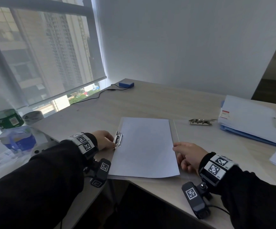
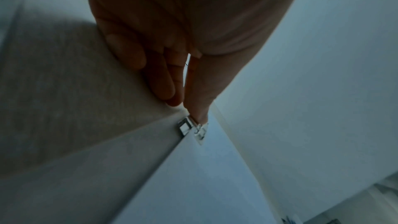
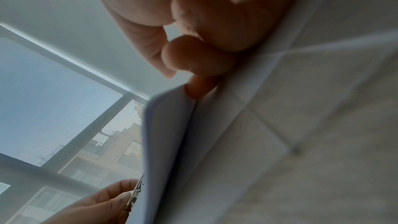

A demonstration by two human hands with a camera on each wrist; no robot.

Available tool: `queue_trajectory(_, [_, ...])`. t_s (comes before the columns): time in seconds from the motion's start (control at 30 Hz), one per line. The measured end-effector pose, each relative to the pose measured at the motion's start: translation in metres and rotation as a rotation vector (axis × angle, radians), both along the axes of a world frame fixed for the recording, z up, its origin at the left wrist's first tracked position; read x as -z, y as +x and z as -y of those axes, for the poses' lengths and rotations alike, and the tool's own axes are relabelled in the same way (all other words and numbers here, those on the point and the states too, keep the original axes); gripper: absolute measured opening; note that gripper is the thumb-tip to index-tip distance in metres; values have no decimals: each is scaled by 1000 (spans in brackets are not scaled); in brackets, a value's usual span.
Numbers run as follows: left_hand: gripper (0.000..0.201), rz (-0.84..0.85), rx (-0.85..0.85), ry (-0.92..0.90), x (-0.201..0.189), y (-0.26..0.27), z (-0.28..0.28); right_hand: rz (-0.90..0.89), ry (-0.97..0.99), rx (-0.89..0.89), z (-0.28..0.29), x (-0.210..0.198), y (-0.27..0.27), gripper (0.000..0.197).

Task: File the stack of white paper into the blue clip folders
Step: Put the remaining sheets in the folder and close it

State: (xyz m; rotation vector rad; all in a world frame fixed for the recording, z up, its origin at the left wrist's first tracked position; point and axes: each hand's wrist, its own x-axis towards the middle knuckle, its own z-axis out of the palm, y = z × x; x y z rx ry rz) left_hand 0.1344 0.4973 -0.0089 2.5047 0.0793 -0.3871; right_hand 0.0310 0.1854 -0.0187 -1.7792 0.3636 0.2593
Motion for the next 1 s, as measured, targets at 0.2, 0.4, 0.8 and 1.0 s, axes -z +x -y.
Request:
queue_trajectory(0.2, [18,180,-132,-135,-23,-15,16,-7,8,36,-9,-4,-2,39])
queue_trajectory(0.4, [18,121,97,-294,-46,-60,87,-21,215,-36,-47,-11,-16,17])
queue_trajectory(0.8, [11,-121,387,-605,-17,-118,276,182,206,550,152,-16,-128,18])
queue_trajectory(1.0, [8,-163,519,-643,-7,-148,388,244,130,975,271,-19,-206,16])
